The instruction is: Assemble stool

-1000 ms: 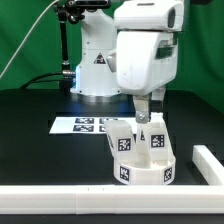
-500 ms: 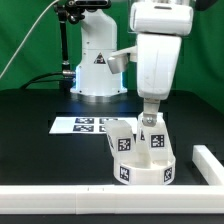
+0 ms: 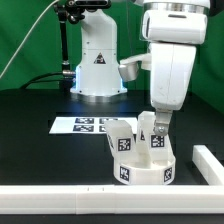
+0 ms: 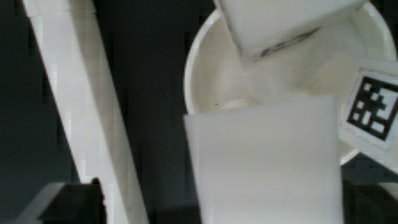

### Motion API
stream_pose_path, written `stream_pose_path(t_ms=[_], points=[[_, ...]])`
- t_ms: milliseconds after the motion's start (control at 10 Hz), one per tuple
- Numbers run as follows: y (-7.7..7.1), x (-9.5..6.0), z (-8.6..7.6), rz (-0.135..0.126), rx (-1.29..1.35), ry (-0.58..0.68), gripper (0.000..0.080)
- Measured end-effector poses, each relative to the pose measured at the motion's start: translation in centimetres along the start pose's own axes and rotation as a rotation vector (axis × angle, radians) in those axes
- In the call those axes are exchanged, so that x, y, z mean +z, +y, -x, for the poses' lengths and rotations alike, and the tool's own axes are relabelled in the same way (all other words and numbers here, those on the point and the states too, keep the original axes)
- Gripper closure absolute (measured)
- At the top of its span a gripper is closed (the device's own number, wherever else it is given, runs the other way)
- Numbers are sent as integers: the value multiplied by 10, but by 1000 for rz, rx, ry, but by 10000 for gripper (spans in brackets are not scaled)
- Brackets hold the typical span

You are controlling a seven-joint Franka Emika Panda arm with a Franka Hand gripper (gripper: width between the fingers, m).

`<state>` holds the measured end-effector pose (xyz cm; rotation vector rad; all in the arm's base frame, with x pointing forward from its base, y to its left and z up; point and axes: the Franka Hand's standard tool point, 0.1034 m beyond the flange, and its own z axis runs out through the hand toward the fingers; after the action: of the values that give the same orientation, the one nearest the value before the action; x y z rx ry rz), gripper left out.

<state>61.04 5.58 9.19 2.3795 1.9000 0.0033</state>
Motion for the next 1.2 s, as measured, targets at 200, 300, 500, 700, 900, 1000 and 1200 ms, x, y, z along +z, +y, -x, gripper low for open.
stream_pose_path(t_ms=[200,300,500,700,900,1000,1200], points=[[1,0,2,-1,6,-1,345],[1,0,2,0,6,-1,465],[1,1,3,-1,9,-1,465],[1,1,4,-1,34,-1,465],[1,1,6,-3,171,0,465],[1,2,9,-9,285,-4,465],[1,2,11,-42,491,-27,465]])
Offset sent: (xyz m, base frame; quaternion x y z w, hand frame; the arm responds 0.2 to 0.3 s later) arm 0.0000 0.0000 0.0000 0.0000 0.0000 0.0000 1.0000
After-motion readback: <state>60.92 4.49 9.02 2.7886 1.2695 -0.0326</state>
